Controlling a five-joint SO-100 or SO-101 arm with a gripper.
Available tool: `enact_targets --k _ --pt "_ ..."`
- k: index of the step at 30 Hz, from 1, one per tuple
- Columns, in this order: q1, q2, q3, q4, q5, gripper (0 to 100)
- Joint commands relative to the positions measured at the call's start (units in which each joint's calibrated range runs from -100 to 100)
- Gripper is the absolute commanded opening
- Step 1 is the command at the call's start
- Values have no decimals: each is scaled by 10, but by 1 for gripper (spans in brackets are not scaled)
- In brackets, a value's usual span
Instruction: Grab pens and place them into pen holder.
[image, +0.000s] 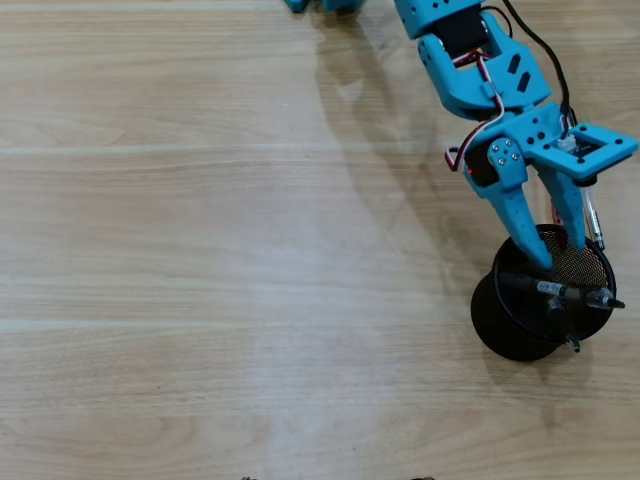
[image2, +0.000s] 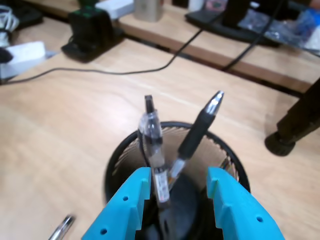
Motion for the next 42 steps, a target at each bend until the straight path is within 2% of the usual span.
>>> enact_targets --k 1,7,12,15,21,25,30,42 --pt "-25 -160 64 100 20 13" --pt "-81 -309 218 310 14 13" --pt "-143 -263 290 331 -101 14" --pt "-168 -192 261 312 -154 13" --pt "-180 -36 122 208 -159 14" --pt "-186 42 40 175 -160 14" --pt "-186 110 -20 175 -161 14" --pt "-168 145 -21 182 -156 13"
